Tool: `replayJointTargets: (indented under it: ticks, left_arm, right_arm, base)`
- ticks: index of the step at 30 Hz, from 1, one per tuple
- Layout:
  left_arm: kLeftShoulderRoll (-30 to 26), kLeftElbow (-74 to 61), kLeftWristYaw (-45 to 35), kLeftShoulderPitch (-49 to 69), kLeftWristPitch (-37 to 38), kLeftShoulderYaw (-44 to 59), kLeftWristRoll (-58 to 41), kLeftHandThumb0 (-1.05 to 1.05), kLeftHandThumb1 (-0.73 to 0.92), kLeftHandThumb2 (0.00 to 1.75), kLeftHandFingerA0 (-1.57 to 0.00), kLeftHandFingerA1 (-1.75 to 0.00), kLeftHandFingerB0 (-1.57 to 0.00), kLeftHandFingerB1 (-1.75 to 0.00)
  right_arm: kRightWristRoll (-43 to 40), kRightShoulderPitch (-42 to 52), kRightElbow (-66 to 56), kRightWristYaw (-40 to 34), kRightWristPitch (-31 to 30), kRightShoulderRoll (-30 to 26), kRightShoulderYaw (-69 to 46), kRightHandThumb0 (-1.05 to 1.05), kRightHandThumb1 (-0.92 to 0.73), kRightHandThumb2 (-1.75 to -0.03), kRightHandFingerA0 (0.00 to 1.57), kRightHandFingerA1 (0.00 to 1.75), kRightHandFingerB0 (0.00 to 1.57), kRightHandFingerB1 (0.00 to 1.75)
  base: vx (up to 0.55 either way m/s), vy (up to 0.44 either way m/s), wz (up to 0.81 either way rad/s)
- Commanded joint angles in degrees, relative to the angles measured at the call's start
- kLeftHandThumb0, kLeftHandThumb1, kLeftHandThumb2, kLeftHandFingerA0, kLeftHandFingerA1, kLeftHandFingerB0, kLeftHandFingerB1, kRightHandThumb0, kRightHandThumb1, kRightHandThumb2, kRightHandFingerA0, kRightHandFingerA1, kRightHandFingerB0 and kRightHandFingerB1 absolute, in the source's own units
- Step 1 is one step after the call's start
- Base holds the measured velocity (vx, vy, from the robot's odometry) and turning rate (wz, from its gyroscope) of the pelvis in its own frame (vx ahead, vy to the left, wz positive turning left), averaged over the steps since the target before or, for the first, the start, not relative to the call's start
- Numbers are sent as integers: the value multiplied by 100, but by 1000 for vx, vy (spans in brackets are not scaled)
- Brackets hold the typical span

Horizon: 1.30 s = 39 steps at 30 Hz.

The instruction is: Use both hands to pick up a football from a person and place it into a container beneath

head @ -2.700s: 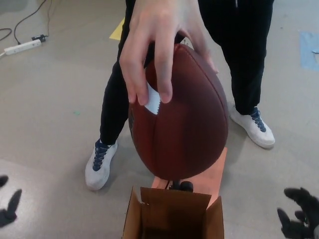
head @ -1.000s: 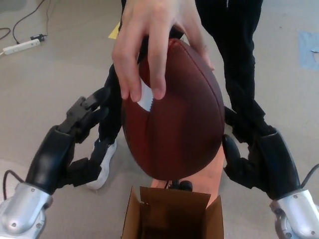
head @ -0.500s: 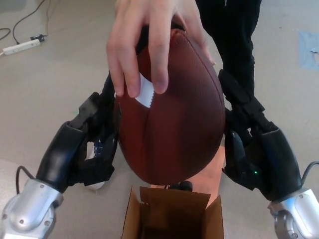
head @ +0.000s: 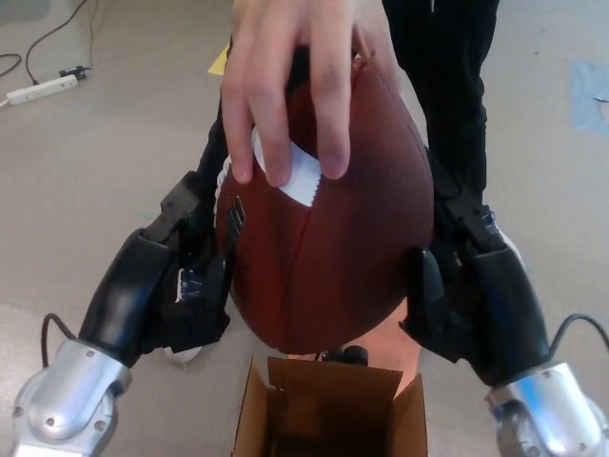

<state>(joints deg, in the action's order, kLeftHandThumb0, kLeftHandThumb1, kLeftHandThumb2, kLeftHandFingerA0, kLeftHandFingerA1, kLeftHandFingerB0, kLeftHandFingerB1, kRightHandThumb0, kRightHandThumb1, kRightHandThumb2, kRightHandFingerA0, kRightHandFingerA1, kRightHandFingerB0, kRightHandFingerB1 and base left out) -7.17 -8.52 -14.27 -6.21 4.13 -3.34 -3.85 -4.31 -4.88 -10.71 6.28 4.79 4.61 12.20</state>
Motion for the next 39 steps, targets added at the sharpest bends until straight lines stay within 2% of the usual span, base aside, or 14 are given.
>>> replayJointTargets:
  ticks: [1, 2, 7, 8, 10, 12, 13, 14, 16, 18, 19, 20, 38, 39]
  left_arm:
    - [273, -226, 251, -47, -244, -262, 170, -84, 88, 68, -10, -25, -9, -23]
    - [378, -167, 319, -92, -191, -317, 197, -90, 76, 108, -9, -20, -10, -23]
    - [699, 41, 708, -156, 77, -488, 473, -74, 69, 106, -2, -29, -5, -32]
    - [725, 80, 739, -147, 111, -495, 482, -83, 73, 105, -5, -24, -12, -29]
    - [762, 128, 839, -142, 92, -529, 564, -81, 74, 107, 0, -20, -15, -29]
    - [762, 171, 890, -150, 92, -551, 601, -81, 74, 107, 0, -20, -15, -29]
    - [763, 208, 939, -149, 32, -568, 635, -83, 75, 108, 0, -19, -15, -29]
    - [757, 245, 990, -168, -35, -588, 682, -82, 75, 108, 0, -20, -15, -30]
    - [749, 265, 1023, -182, -48, -606, 687, -83, 76, 108, 0, -20, -14, -30]
    - [767, 313, 1057, -207, -42, -618, 653, -85, 76, 108, -2, -20, -14, -29]
    - [776, 347, 1072, -227, -20, -620, 645, -85, 76, 107, -2, -20, -14, -29]
    - [792, 397, 1071, -252, -1, -617, 612, -82, 75, 107, 0, -23, -13, -31]
    - [1048, 2835, 802, -1636, 917, -470, 364, -75, 71, 107, -3, -32, -6, -37]
    - [1088, 2992, 814, -1782, 904, -457, 359, -82, 77, 79, -10, -26, -11, -28]
  right_arm:
    - [828, -173, 165, -658, -315, 434, 494, -91, -84, -116, 0, 18, 0, 7]
    - [632, -228, 342, -661, -181, 635, 506, -84, -76, -112, 0, 21, 0, 13]
    - [690, -453, 815, -723, 154, 827, 554, -82, -81, -114, 0, 16, 0, 12]
    - [693, -457, 847, -742, 162, 848, 570, -78, -75, -95, 0, 10, 0, 9]
    - [645, -469, 885, -787, 109, 881, 582, -81, -81, -113, 0, 16, 0, 13]
    - [606, -479, 901, -822, 66, 889, 588, -81, -81, -113, 0, 16, 0, 13]
    - [533, -479, 928, -843, 42, 933, 582, -76, -92, -72, 0, 15, 0, 10]
    - [477, -488, 965, -861, 30, 955, 561, -80, -77, -99, 0, 12, 0, 8]
    - [452, -496, 983, -873, 38, 945, 557, -80, -77, -100, 0, 12, 0, 8]
    - [462, -514, 1011, -903, 54, 913, 547, -79, -77, -99, 0, 11, 0, 9]
    - [466, -529, 1025, -913, 57, 902, 539, -76, -92, -73, 0, 14, 0, 12]
    - [456, -546, 1050, -921, 62, 894, 527, -80, -83, -114, 0, 17, 0, 14]
    - [297, -1299, 2112, -872, 248, 431, -260, -88, -87, -114, 0, 7, 0, 6]
    - [300, -1404, 2219, -918, 276, 409, -337, -86, -86, -114, 0, 10, 0, 9]
  base:
    - [0, 0, 0]
    - [0, 0, 0]
    - [0, 0, 0]
    - [0, 0, 0]
    - [0, 0, 0]
    - [0, 0, 0]
    - [0, 0, 0]
    - [0, 0, 0]
    - [0, 0, 0]
    - [0, 0, 0]
    - [0, 0, 0]
    - [0, 0, 0]
    - [0, 0, 0]
    - [0, 0, 0]
